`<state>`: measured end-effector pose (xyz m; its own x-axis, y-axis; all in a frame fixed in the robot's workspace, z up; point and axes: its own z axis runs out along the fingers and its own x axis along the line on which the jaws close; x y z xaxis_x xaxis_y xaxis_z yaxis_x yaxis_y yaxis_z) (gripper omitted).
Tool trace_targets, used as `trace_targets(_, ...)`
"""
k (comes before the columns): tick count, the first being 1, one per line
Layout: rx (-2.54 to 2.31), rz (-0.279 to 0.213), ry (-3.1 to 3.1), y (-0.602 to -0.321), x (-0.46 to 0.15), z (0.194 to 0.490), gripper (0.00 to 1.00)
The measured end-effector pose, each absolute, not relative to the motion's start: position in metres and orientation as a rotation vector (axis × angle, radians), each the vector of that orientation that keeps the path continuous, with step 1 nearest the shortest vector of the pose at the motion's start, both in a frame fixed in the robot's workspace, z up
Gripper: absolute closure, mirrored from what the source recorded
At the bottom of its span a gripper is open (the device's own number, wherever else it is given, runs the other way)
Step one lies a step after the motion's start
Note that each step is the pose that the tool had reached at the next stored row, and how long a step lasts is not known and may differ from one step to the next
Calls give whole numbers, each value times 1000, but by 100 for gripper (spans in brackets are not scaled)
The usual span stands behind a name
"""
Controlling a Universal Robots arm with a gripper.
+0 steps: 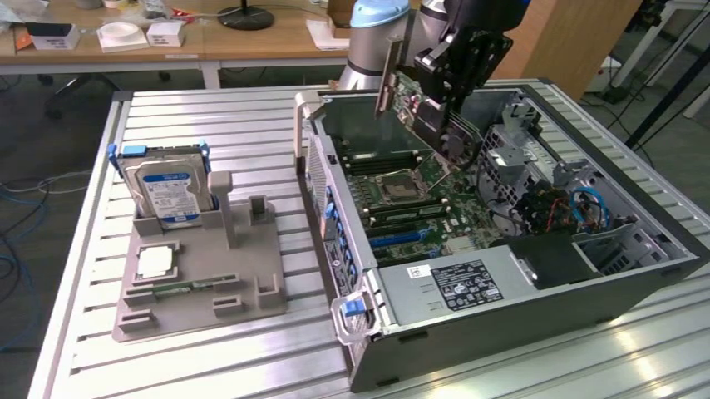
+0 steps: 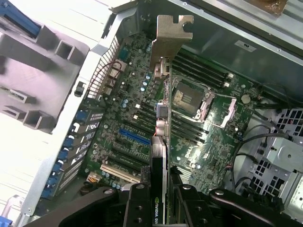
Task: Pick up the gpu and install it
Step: 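Insert the gpu into the slot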
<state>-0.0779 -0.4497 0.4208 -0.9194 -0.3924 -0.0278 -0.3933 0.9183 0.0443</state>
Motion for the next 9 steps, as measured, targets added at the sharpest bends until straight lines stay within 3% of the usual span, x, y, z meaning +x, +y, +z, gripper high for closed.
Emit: trace_targets(9,-681,77,3048,-450,-78,421,74)
